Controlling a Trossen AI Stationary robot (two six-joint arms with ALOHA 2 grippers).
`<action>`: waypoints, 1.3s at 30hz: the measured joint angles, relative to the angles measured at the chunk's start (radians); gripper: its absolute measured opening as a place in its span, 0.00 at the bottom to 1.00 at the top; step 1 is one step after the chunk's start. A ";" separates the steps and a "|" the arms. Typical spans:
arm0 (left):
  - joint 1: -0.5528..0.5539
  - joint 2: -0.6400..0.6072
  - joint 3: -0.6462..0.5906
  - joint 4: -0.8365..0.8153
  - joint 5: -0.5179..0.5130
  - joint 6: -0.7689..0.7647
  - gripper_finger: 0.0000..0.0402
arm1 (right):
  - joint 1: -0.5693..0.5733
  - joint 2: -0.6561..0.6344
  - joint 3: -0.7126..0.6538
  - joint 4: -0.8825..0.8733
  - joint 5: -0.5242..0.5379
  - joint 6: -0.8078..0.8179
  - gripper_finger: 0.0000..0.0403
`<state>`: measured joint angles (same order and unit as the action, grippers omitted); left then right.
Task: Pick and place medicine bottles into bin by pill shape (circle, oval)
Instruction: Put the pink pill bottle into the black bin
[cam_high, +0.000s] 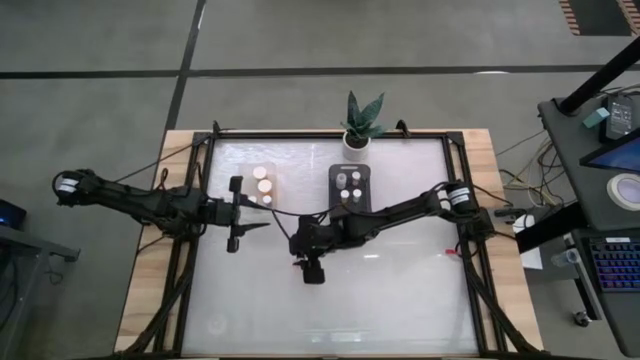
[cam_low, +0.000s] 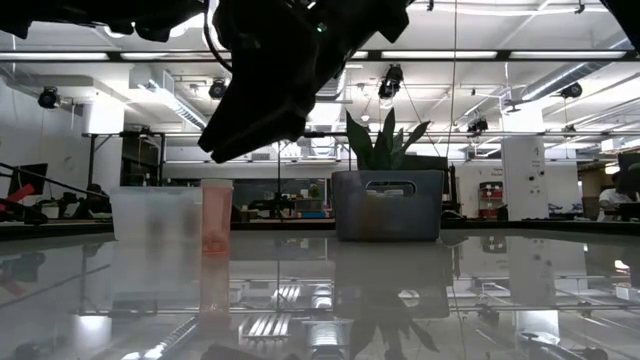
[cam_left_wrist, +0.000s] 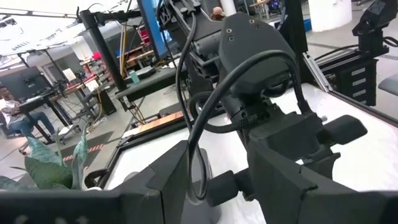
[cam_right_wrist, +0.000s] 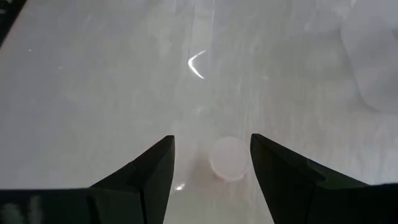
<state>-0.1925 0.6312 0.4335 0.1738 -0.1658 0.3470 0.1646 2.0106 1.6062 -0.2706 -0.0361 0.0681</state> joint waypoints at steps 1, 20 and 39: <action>0.000 0.000 0.000 -0.001 0.000 0.000 0.37 | 0.002 0.000 0.000 0.000 0.007 -0.001 0.50; 0.001 0.000 0.000 0.000 0.000 0.000 0.37 | 0.027 0.002 -0.013 0.029 0.116 -0.041 0.50; 0.001 0.002 0.000 0.003 0.000 0.000 0.37 | 0.021 0.004 -0.172 0.260 0.116 -0.016 0.50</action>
<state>-0.1917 0.6331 0.4339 0.1764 -0.1660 0.3473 0.1860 2.0144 1.4339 -0.0109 0.0803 0.0521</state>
